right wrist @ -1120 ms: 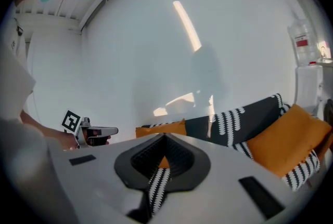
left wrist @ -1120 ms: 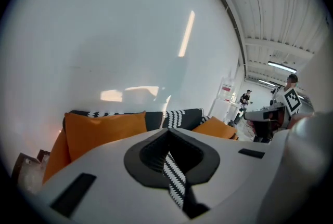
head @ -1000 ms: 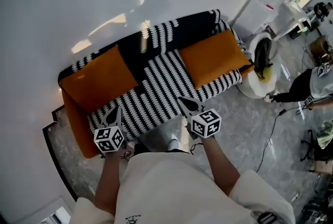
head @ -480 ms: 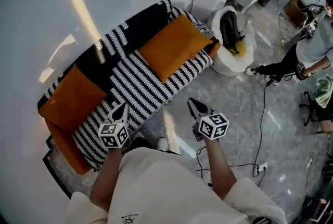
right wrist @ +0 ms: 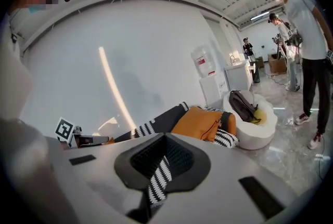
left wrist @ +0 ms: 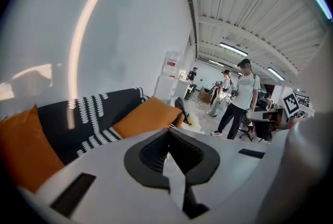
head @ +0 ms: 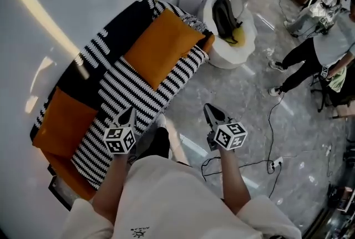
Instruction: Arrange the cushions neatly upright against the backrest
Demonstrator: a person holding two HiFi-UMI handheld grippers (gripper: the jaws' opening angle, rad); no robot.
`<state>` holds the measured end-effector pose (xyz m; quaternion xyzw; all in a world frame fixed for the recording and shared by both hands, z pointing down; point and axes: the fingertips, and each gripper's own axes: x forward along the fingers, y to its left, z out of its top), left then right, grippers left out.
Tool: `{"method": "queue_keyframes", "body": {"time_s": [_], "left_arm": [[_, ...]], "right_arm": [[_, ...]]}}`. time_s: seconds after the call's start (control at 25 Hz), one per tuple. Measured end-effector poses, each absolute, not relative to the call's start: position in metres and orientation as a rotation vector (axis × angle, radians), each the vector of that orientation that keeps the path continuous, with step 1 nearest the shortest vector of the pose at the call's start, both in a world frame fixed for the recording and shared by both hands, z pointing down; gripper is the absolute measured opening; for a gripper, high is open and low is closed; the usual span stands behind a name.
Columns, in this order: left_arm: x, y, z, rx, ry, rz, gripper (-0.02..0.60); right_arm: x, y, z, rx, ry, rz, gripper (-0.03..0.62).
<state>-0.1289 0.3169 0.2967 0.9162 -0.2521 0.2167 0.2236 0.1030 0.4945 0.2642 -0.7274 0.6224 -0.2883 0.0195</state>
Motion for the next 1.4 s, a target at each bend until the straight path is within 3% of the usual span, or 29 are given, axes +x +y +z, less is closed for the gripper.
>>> {"method": "queue_keyframes", "body": {"time_s": [0.76,1.4], "left_arm": [[0.018,0.127,0.297,2.564,-0.585,0.588,0.018],[0.000,0.054,0.341,2.314,-1.000,0.611,0.018]], "right_arm": [[0.224,0.262,0.242,-2.241,2.111,-0.872,0.023],[0.317,0.113,0.284,-1.927,2.614,-1.056,0.023]]}}
